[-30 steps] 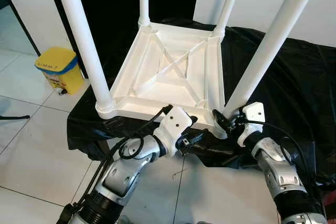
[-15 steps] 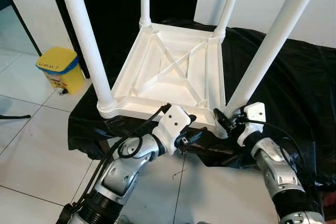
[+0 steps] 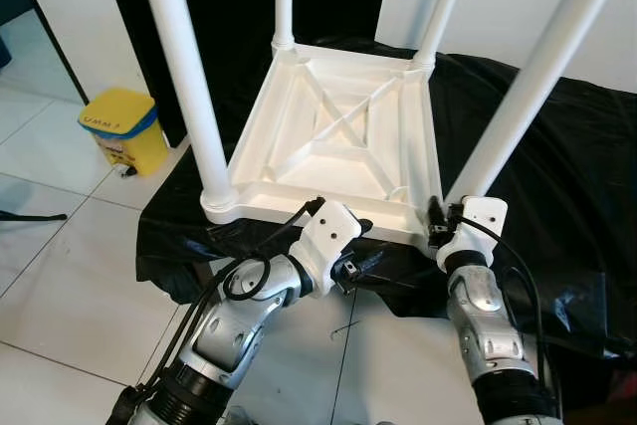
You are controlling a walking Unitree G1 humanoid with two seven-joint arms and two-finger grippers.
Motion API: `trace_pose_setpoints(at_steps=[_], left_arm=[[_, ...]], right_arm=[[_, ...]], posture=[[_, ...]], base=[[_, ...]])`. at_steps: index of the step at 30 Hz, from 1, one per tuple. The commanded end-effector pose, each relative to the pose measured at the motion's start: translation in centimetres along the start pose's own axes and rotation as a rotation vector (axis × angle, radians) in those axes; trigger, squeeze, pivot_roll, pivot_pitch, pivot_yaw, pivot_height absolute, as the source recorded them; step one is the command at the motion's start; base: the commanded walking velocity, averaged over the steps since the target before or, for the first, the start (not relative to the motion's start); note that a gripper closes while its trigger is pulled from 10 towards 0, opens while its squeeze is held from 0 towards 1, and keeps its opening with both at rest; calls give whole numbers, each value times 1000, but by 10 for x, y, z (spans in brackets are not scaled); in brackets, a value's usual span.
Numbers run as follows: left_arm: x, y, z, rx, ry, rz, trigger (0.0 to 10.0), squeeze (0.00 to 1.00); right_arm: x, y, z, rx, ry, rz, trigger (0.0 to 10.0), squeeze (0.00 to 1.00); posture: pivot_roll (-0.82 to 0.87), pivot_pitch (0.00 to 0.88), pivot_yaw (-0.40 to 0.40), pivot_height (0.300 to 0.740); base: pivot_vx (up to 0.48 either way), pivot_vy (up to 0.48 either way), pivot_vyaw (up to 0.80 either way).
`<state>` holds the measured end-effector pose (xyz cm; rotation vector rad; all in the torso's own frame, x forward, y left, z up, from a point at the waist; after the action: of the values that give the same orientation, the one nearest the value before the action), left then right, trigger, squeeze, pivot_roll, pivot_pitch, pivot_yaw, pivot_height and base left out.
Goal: Building children table
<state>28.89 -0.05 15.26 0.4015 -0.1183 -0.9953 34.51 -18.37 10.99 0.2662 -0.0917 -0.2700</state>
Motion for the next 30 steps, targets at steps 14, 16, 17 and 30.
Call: trace_pose_setpoints(at_steps=[14, 16, 17, 30], left_arm=[[0, -7, 2, -6, -5, -44, 10000, 0], [0, -7, 2, -7, -5, -44, 10000, 0], [0, -8, 2, -8, -5, -44, 10000, 0], [2, -8, 3, -13, -11, -42, 10000, 0]], right_arm=[[-12, -3, -25, -22, 95, -75, 10000, 0], [-12, -3, -25, -23, 93, -78, 10000, 0], [-12, -2, -24, -16, 91, -72, 10000, 0], [-22, 13, -4, 6, 25, 149, 10000, 824]], posture=[[1, 91, -81, 740], [1, 91, -81, 740], [1, 91, -82, 740], [-10, 89, -89, 740]], base=[[0, 0, 0], [0, 0, 0], [0, 0, 0], [0, 0, 0]])
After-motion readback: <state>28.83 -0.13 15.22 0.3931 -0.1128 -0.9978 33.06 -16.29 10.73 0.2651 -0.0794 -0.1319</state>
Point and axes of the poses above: a point about 5 cm out from each wrist's last joint towards the gripper, its own x axis pointing out of the wrist towards the gripper, its own z axis along the axis of the wrist's last joint, y = z × x, the point moved 5 cm from there along x, pointing out of the wrist towards the gripper, and after that the axes turned 12 degrees about x, right-handed, at the moved point
